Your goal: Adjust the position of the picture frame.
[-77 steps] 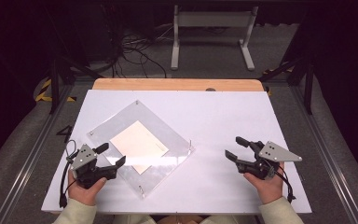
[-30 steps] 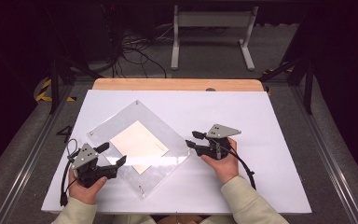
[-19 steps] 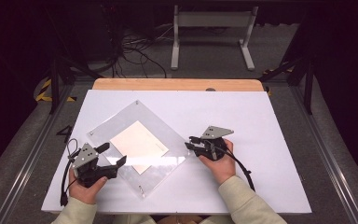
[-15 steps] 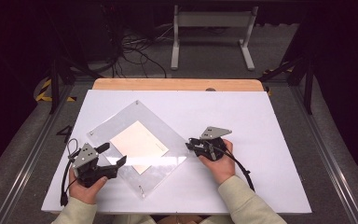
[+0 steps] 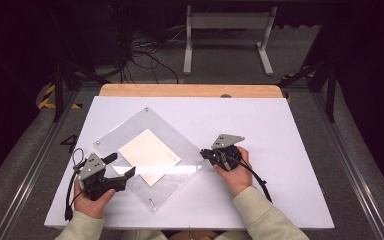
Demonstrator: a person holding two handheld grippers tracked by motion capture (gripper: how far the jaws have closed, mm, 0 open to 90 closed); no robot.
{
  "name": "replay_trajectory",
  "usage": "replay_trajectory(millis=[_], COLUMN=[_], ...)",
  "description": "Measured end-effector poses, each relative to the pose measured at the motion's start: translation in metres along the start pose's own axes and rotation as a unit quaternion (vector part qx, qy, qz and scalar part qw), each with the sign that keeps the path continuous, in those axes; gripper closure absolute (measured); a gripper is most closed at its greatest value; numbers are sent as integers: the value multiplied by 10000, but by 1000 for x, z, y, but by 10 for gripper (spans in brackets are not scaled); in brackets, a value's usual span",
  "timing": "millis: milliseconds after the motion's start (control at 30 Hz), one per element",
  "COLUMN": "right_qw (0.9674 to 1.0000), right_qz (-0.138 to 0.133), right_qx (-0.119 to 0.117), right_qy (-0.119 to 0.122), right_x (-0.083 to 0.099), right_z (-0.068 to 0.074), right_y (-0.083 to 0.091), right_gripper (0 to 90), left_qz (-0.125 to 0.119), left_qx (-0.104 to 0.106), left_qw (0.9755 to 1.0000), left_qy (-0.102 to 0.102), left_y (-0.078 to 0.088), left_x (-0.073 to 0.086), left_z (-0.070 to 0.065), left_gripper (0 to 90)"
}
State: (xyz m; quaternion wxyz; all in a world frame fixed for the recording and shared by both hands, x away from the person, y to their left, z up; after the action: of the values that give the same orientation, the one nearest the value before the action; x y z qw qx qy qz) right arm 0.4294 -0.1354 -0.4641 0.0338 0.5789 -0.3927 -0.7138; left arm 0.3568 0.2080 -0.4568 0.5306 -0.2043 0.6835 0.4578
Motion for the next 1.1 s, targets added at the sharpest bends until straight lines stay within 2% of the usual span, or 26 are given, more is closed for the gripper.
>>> replay_trajectory(millis=[67,200,467,500,700,833,933,1033,1100], right_qw=[10000,9999,9987,9987,9961,9941,9928,9935,9924], right_qz=[8,22,158,158,357,484,602,519,354], right_qx=[23,159,453,453,724,849,822,797,888], right_qy=[4,-22,-163,-163,-346,-477,-633,-621,-774], right_x=[-2,-18,-41,-41,-41,-33,-24,-22,-24], right_z=[-2,-18,-63,-63,-99,-115,-122,-122,-119], right_y=[0,6,11,11,1,-8,-14,-12,-4], right_gripper=[849,849,849,849,848,848,846,834,781], left_qz=[9,4,33,33,59,64,48,39,67], left_qx=[1,-4,-4,-4,-2,-3,12,-8,-11], left_qw=[10000,10000,10000,10000,10000,10000,10000,10000,9999], left_qy=[-13,-8,3,3,19,21,42,75,84], left_y=[0,0,0,0,0,0,1,1,1], left_x=[0,0,1,1,1,2,2,2,3], left_z=[0,1,2,2,3,4,4,4,5], left_gripper=[165,165,165,165,165,165,165,165,165])
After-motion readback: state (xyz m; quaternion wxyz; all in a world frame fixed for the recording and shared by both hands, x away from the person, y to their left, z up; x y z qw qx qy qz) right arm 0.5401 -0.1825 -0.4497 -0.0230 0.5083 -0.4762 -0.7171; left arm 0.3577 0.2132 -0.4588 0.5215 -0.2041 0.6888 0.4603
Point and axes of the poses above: each handheld gripper's, and its own axes: y roughly backward along the jaws, x roughly out of its underside, z roughly to its left, the point moved 4 cm from there along -y, roughly forward along the jaws, and after that the axes turned 7 degrees about -x, right-handed, at the moved point
